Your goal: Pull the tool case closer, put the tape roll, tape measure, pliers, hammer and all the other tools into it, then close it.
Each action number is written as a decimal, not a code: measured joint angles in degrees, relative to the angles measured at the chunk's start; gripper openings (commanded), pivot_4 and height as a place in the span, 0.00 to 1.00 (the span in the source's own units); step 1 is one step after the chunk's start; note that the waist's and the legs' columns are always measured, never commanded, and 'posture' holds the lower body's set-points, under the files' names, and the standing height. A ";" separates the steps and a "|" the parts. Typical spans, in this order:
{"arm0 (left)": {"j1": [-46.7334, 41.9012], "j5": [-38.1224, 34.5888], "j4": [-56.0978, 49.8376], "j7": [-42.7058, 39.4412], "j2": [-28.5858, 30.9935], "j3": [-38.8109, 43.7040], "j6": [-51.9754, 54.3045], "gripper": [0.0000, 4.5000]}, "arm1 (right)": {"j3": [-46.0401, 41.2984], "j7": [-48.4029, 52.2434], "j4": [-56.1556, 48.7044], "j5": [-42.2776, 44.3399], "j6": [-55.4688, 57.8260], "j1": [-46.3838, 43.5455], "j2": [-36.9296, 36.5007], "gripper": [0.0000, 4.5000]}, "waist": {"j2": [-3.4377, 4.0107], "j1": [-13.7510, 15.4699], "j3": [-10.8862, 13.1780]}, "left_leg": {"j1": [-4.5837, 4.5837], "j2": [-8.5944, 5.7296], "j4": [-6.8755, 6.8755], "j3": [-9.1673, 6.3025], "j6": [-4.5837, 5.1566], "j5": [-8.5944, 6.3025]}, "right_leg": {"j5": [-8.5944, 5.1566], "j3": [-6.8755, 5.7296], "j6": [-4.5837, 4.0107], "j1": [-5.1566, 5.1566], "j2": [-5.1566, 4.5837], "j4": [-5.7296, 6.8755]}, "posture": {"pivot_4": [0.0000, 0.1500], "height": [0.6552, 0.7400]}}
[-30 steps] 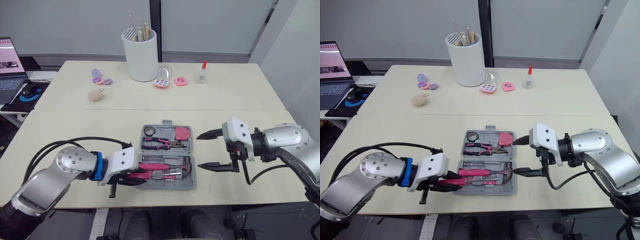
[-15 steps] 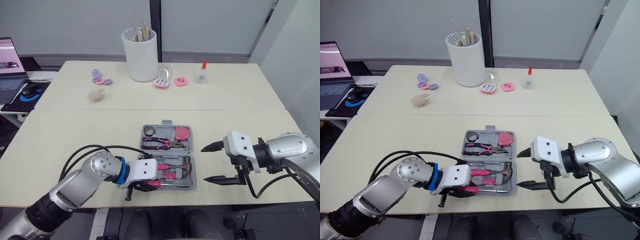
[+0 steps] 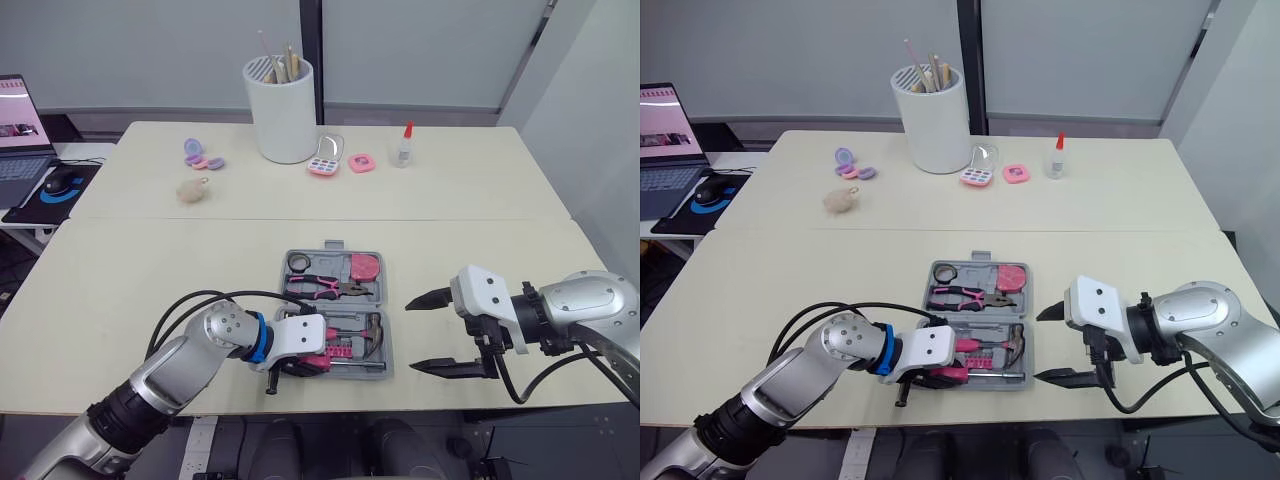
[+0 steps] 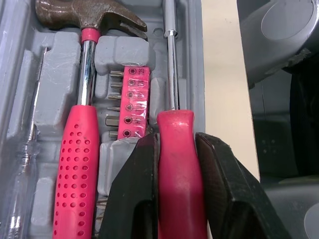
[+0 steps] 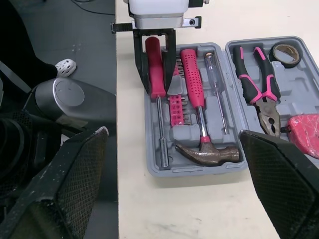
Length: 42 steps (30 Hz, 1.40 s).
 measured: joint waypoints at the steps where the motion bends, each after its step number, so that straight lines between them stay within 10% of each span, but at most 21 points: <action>1: 0.00 0.07 0.28 -0.03 -0.04 -0.17 -0.01 0.17 | -0.20 -0.03 -0.14 0.04 0.06 0.03 -0.10 1.00 | 0.00 -0.01 0.00 | 0.00 0.00 0.00 0.00 0.00 0.00 | 0.00 0.01 0.00 0.00 0.00 0.00 | 1.00 1.00; 12: -0.61 1.07 0.82 -0.11 -1.12 -0.76 1.05 0.17 | -1.31 -0.70 -0.46 0.51 1.04 0.10 -0.33 1.00 | 0.01 0.04 0.00 | 0.01 0.00 0.02 0.00 0.00 0.00 | 0.01 0.00 0.01 0.04 -0.02 0.00 | 1.00 1.00; 17: 0.01 0.98 0.58 0.33 -1.77 -0.73 0.97 0.50 | -1.27 -0.89 -0.45 0.49 1.03 -0.03 -0.32 1.00 | 0.01 0.03 0.00 | 0.01 0.01 0.02 -0.01 0.00 0.00 | 0.01 0.00 0.02 0.04 -0.02 0.00 | 1.00 1.00; 28: 1.91 -7.09 -4.47 -2.76 -0.03 8.54 -4.61 0.50 | 1.04 -0.90 1.67 -0.24 -0.30 -2.83 1.43 1.00 | 0.01 -0.05 0.00 | 0.03 0.03 0.02 0.00 0.00 0.00 | 0.01 0.02 0.01 0.05 0.00 0.00 | 1.00 1.00; 36: 8.28 -9.69 2.86 -4.53 -0.50 12.59 -16.80 0.01 | 1.45 -1.05 2.37 -0.82 -0.58 -2.83 1.95 1.00 | 0.02 -0.01 -0.01 | 0.06 0.06 0.02 0.00 0.00 0.00 | 0.11 0.00 -0.16 0.05 -0.04 0.01 | 1.00 1.00; 42: 8.39 -7.52 8.92 -4.30 -1.94 11.85 -21.63 0.01 | 1.43 -1.17 2.37 -1.04 -0.75 -2.29 1.91 1.00 | 0.02 0.03 -0.01 | 0.05 0.06 0.02 0.02 0.00 0.00 | 0.11 0.02 -0.16 0.04 -0.04 0.00 | 1.00 1.00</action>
